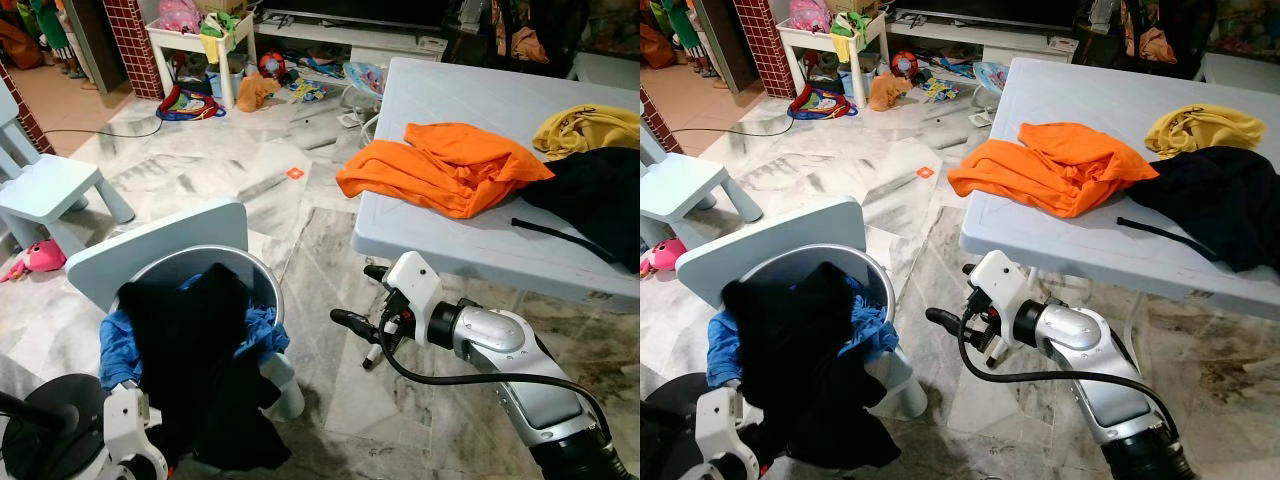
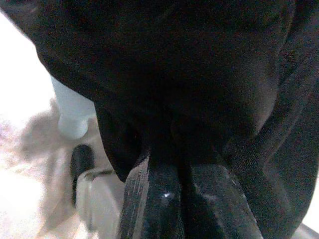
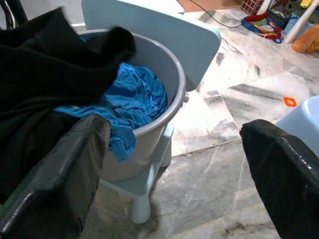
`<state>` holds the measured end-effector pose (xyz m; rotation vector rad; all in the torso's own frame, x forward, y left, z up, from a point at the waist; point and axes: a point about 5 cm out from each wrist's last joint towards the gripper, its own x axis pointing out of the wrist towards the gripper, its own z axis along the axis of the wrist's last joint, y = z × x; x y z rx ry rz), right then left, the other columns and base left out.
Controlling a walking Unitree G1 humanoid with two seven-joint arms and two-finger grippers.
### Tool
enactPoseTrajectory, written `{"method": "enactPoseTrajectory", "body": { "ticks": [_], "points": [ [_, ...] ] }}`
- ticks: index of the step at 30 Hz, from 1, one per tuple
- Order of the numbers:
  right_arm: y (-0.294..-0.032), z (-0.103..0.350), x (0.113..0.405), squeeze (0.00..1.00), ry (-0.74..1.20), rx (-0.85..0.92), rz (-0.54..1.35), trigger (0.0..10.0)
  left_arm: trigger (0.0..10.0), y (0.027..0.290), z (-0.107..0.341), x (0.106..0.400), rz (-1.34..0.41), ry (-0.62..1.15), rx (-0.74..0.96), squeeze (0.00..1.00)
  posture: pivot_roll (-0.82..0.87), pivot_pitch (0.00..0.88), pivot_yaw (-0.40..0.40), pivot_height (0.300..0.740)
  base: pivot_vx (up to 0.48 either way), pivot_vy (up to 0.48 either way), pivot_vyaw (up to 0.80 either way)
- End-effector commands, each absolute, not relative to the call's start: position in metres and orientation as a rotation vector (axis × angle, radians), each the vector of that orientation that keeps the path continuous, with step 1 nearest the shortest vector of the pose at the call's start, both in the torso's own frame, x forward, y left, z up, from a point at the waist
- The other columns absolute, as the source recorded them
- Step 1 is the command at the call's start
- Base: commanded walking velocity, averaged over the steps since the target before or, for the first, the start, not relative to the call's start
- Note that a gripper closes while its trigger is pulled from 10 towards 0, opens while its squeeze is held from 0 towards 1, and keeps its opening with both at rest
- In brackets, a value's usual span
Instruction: Hang hanger
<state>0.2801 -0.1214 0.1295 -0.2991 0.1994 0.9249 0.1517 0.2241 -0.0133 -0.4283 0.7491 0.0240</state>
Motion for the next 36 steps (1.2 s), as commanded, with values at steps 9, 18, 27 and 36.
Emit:
{"method": "enactPoseTrajectory", "body": {
  "ticks": [9,18,27,36],
  "points": [
    [-0.126,0.13,0.283,0.0,0.185,-0.322,0.903,10.0,2.9,0.244,0.013,0.189,0.105,0.633,-0.235,0.0,-0.11,0.082,-0.036,0.74,0.0,0.0,0.0],
    [-0.125,0.13,0.285,0.0,0.179,-0.336,0.907,10.0,10.0,0.239,0.031,0.222,0.102,0.531,-0.116,1.0,-0.12,0.071,-0.04,0.74,0.0,0.0,0.0],
    [-0.125,0.129,0.285,0.0,0.179,-0.338,0.907,10.0,10.0,0.213,0.04,0.214,0.092,0.505,-0.1,1.0,-0.11,0.066,-0.038,0.74,0.0,0.0,0.0],
    [-0.122,0.128,0.287,0.0,0.176,-0.343,0.917,10.0,10.0,0.223,0.079,0.233,0.223,0.3,-0.069,1.0,-0.1,0.062,-0.045,0.74,0.0,0.0,0.0]
  ]
}}
